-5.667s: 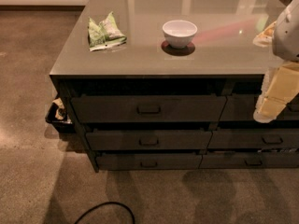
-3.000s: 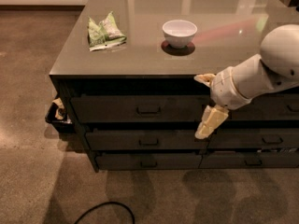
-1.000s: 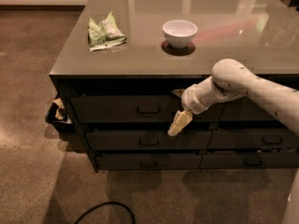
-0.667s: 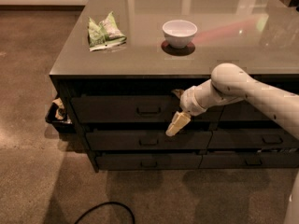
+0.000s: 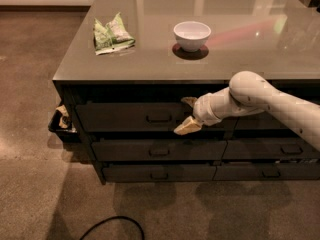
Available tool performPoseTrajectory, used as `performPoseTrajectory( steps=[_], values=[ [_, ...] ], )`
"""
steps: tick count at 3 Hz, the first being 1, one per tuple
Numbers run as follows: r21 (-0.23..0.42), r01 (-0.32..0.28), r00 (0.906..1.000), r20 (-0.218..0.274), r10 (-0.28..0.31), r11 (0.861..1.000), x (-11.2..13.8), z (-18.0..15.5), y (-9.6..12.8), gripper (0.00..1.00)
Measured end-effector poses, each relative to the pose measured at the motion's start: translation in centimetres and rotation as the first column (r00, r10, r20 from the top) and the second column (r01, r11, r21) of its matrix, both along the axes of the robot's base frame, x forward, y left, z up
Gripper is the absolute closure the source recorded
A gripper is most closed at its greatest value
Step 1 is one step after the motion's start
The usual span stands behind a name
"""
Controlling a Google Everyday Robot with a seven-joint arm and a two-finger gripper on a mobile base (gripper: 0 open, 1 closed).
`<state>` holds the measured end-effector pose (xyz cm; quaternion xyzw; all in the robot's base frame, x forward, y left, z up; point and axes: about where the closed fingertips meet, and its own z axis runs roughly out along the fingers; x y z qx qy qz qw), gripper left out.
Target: Open top drawer
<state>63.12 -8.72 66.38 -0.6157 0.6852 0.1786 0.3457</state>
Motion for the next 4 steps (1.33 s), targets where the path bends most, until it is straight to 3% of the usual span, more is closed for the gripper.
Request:
performPoseTrajectory(
  steps=[2, 3, 4],
  values=[
    [0.005, -0.001, 1.0, 0.003, 0.001, 1.0, -0.2, 1.2, -0.4, 0.87],
    [0.005, -0.001, 1.0, 0.003, 0.001, 1.0, -0.2, 2.0, -0.7, 1.0],
    [0.007, -0.024, 0.9997, 0.009, 0.024, 1.0, -1.9, 2.2, -0.9, 0.81]
  ],
)
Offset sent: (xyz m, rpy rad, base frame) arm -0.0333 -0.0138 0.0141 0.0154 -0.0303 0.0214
